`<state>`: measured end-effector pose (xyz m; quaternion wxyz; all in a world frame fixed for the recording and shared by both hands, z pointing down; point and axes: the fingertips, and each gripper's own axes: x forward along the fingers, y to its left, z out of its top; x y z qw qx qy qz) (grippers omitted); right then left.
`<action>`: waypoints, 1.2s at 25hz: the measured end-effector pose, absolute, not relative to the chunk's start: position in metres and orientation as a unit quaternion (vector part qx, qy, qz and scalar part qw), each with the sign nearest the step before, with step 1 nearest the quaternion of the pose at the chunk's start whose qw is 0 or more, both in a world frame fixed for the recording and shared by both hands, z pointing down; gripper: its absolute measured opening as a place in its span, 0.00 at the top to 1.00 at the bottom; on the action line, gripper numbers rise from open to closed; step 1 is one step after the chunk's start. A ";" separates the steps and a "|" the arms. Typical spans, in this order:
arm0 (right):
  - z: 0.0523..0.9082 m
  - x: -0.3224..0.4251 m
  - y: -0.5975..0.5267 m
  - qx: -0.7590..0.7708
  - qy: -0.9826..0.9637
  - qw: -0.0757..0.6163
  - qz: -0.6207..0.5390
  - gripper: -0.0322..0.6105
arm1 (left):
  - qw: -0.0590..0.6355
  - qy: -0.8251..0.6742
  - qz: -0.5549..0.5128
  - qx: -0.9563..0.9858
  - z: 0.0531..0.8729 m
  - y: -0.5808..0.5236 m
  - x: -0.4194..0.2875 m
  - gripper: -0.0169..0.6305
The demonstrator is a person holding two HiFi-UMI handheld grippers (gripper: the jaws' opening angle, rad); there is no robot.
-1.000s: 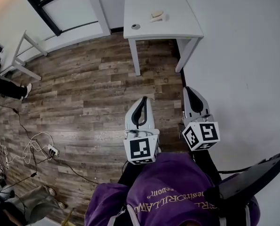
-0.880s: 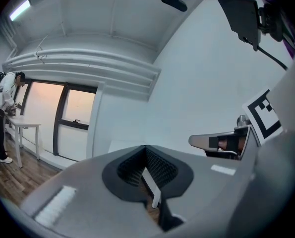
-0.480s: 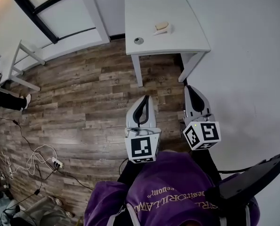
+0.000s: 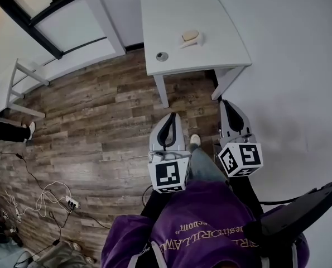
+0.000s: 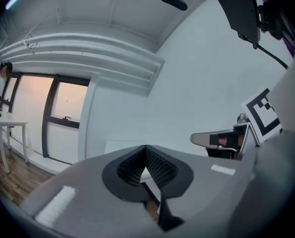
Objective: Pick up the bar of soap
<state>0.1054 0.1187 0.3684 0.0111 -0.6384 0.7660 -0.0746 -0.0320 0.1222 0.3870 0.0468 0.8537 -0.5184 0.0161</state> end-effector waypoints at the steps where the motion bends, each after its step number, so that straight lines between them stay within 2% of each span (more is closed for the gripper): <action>1: 0.369 0.107 0.111 -0.638 0.766 0.012 -0.074 0.94 | 0.047 -0.520 0.017 0.853 0.389 0.115 -0.031 0.96; 21: 0.342 0.168 -0.111 -0.600 0.796 -0.008 -0.073 0.94 | 0.051 -0.550 0.026 0.833 0.366 -0.099 0.034 0.96; 30: 0.350 0.189 -0.162 -0.590 0.803 -0.021 -0.077 0.94 | 0.061 -0.554 0.026 0.830 0.373 -0.150 0.060 0.96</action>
